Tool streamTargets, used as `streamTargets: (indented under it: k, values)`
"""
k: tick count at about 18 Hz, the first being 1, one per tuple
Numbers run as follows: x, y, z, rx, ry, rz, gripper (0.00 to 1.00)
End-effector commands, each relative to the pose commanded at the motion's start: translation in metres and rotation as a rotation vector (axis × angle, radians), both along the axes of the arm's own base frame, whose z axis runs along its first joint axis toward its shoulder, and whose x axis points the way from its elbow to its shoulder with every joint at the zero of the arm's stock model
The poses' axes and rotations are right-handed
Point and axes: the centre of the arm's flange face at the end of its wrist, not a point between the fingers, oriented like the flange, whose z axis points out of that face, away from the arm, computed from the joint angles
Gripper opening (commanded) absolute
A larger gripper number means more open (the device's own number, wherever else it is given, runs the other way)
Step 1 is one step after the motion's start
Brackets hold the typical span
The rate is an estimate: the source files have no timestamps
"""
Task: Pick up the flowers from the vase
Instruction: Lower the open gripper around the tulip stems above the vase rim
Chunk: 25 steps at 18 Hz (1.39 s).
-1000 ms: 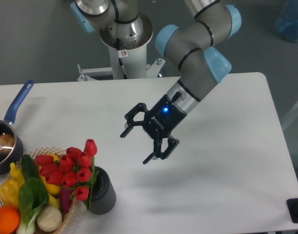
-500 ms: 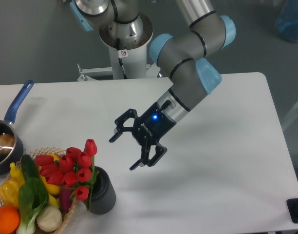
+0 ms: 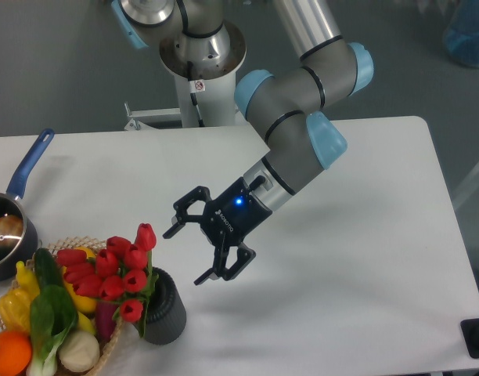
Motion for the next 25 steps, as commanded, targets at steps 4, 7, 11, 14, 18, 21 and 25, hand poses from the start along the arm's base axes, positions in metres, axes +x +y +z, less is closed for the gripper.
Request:
streamTargets:
  k: [4, 7, 11, 14, 18, 21, 25]
  values:
    - [0.0, 0.002, -0.001, 0.012, -0.019, 0.0, 1.0]
    - [0.001, 0.006, -0.005, 0.019, -0.034, -0.006, 1.0]
    - [0.0, 0.008, -0.004, 0.024, -0.024, -0.009, 1.0]
    - [0.004, 0.01, -0.007, 0.022, -0.027, -0.018, 1.0]
    - [0.004, 0.012, -0.01, 0.018, -0.02, -0.024, 1.0]
    - [0.009, 0.019, -0.011, 0.033, 0.001, -0.05, 1.0]
    - [0.016, 0.025, -0.015, 0.035, 0.003, -0.068, 1.0]
